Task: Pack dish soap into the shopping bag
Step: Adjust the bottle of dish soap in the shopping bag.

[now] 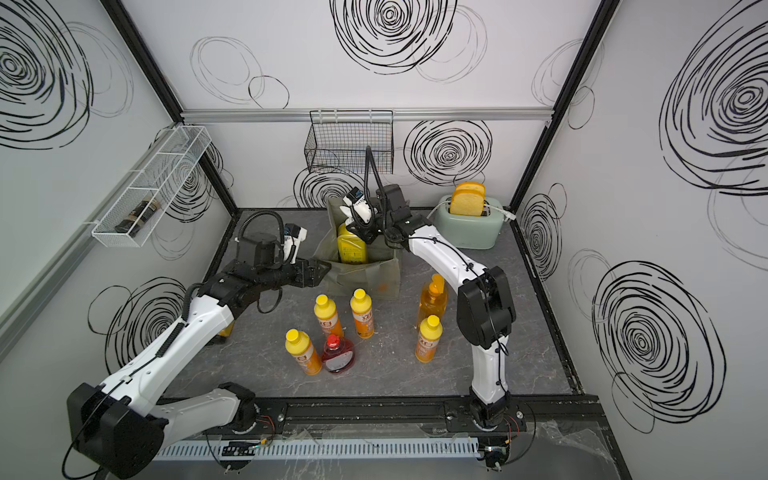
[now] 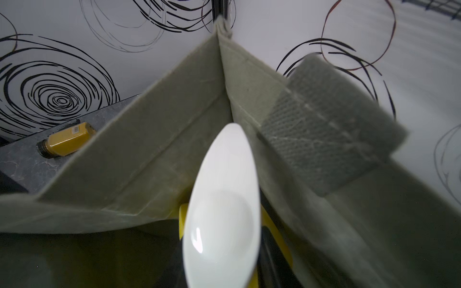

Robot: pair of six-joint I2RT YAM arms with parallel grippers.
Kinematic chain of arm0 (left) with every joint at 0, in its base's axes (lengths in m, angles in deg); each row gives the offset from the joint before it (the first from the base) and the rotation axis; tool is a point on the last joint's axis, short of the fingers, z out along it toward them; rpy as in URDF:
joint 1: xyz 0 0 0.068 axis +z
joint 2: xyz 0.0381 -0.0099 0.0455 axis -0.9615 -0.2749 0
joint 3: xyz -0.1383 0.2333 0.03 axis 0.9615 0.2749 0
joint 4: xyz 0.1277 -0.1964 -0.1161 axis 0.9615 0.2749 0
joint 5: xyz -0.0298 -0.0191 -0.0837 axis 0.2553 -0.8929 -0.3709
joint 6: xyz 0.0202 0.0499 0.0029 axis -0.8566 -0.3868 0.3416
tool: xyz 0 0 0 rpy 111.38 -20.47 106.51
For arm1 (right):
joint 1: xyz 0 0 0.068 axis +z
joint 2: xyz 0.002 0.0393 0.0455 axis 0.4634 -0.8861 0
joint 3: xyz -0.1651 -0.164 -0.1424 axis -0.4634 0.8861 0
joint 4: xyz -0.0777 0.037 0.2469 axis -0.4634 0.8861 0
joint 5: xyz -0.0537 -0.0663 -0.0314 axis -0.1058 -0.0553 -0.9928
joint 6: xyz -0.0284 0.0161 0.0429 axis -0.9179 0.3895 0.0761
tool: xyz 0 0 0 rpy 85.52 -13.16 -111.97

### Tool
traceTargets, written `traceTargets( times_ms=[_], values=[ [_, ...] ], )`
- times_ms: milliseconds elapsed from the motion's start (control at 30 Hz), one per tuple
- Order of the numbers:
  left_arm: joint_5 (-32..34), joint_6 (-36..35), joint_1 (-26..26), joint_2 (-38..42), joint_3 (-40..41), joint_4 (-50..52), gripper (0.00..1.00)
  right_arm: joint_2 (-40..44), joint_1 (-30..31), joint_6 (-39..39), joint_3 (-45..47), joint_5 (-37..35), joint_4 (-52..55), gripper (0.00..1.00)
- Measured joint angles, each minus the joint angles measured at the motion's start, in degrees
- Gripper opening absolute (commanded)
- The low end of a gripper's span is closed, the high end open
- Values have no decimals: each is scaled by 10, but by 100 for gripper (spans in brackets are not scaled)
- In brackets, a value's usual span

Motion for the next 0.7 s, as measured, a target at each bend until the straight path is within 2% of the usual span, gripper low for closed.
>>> traceTargets(
  times_ms=[700],
  values=[
    [1, -1, -1, 1, 1, 0, 87, -2, -30, -9, 0, 14, -8, 0]
  ],
)
